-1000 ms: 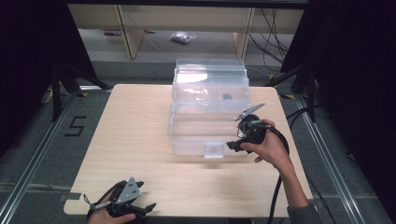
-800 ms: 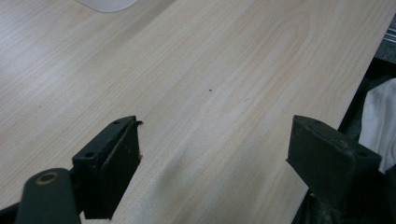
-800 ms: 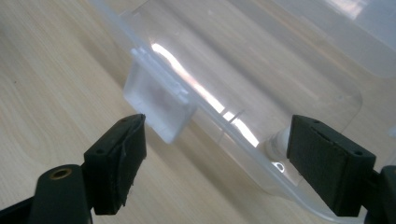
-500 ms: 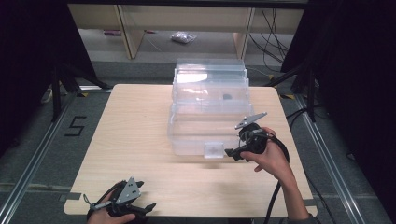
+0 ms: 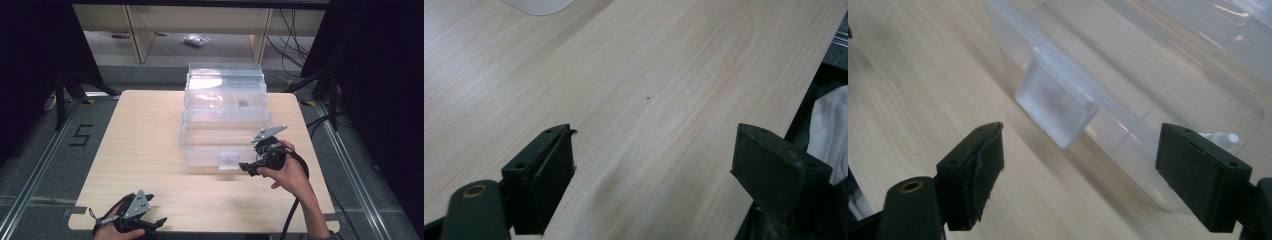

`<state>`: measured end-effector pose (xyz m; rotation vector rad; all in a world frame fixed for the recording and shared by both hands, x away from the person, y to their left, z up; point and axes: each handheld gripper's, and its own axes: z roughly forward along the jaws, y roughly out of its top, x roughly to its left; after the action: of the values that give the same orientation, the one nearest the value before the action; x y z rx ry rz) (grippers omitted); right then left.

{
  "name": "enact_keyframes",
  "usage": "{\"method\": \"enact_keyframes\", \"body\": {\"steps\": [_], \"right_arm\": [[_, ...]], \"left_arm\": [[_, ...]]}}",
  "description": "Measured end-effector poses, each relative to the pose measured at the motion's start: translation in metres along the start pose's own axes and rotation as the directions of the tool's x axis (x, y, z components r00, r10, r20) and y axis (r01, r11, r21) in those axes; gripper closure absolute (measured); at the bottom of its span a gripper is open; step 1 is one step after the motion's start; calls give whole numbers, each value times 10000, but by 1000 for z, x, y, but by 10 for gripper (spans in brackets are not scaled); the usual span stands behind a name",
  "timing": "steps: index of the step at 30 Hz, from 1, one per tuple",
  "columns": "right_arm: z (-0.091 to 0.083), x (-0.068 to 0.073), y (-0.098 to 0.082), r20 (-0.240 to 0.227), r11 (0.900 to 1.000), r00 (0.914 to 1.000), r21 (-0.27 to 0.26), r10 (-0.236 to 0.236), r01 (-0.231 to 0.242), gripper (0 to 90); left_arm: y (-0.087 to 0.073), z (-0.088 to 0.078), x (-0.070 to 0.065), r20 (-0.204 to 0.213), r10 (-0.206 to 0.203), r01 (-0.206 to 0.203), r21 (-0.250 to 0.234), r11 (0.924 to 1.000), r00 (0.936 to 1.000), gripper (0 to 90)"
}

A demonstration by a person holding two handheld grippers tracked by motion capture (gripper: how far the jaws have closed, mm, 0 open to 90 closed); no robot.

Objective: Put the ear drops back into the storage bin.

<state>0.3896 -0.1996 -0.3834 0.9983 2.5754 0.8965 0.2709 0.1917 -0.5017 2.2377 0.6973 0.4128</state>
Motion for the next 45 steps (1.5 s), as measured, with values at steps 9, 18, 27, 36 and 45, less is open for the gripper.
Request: {"method": "enact_keyframes", "body": {"steps": [9, 18, 27, 36, 45], "right_arm": [[-2, 12, -7, -180, 10000, 9998, -44, 44, -45, 202], [0, 20, -15, -75, 9999, 10000, -136, 3, -4, 194], [7, 25, -26, -26, 9990, 9998, -413, -199, 197, 192], [14, 30, -43, -135, 9993, 9999, -381, -3, -2, 193], [22, 31, -60, -254, 9982, 9997, -595, -29, 13, 191]], "left_arm": [[0, 0, 0, -1, -27, 27, -42, 10000, 10000, 165], [1, -1, 0, 1, 182, -182, -51, 9998, 9998, 165], [1, -1, 0, -1, 208, -208, -29, 9998, 9998, 165], [1, -1, 1, -7, 221, -221, -22, 9998, 9998, 166], [0, 0, 0, -4, -10, 10, -30, 10000, 10000, 166]]}}
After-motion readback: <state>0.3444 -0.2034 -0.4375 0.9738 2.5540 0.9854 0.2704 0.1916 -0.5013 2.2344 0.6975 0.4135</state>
